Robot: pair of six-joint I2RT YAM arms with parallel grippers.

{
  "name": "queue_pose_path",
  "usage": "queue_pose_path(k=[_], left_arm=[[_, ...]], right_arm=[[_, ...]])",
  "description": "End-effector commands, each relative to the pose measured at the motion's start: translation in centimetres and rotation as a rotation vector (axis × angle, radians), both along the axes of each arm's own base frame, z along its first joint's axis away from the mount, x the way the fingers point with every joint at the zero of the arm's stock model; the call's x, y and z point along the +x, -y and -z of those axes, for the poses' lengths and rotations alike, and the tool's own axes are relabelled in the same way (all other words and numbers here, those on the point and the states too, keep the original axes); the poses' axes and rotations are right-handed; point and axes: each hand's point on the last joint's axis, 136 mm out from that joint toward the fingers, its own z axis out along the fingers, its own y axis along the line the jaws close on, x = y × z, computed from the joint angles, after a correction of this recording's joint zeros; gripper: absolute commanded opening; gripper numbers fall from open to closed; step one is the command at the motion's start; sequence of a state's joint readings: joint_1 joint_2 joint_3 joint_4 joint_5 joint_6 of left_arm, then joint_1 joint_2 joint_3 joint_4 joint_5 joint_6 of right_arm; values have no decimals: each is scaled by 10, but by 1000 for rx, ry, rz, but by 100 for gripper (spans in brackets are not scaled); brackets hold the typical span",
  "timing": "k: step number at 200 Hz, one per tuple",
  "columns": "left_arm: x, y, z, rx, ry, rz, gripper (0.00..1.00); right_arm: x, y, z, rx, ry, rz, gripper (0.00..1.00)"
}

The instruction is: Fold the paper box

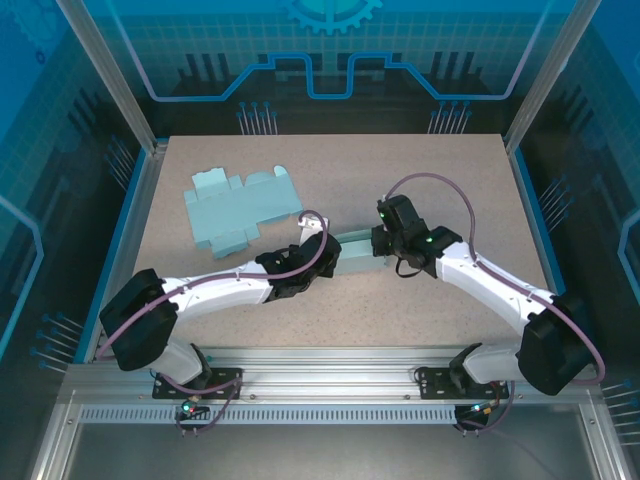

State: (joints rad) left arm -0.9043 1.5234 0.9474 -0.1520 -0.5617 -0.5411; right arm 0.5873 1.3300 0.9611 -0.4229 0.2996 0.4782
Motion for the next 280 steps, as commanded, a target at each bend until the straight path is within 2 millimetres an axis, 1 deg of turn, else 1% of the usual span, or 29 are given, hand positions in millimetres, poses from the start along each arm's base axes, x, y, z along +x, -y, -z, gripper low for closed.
queue_pose_path(k=[1, 25, 52, 62, 64, 66, 76, 107, 140, 195, 227, 280], left_arm=[[-5, 35, -13, -95, -10, 103, 0], [-5, 36, -20, -108, -4, 108, 0], [-4, 37, -24, -114, 4, 110, 0], [-4, 38, -23, -117, 2, 111, 0], [-4, 38, -24, -119, 2, 111, 0], [-4, 38, -24, -120, 2, 110, 0], [-5, 40, -23, -122, -3, 114, 0], [-5, 42, -17, -131, -24, 113, 0], [-6, 44, -10, -137, -42, 110, 0], [-8, 46, 0, -137, -70, 109, 0], [-10, 40, 9, -118, -82, 95, 0], [-14, 27, 33, -70, -118, 61, 0]], right_arm=[[-6, -25, 4, 85, -17, -87, 7], [-8, -18, 7, 55, -14, -96, 4], [-11, -11, 9, 61, -10, -91, 4], [-10, -13, 5, 82, 3, -92, 4], [-14, -11, 12, 74, -13, -93, 4], [-15, -10, 15, 74, -17, -92, 4], [-16, -12, 16, 86, -17, -94, 4], [-16, -16, 18, 110, -27, -100, 4], [-15, -21, 17, 128, -28, -109, 4], [-16, -19, 18, 123, -27, -105, 4], [-17, -19, 19, 126, -27, -102, 4], [-22, -14, 31, 115, -42, -94, 3]])
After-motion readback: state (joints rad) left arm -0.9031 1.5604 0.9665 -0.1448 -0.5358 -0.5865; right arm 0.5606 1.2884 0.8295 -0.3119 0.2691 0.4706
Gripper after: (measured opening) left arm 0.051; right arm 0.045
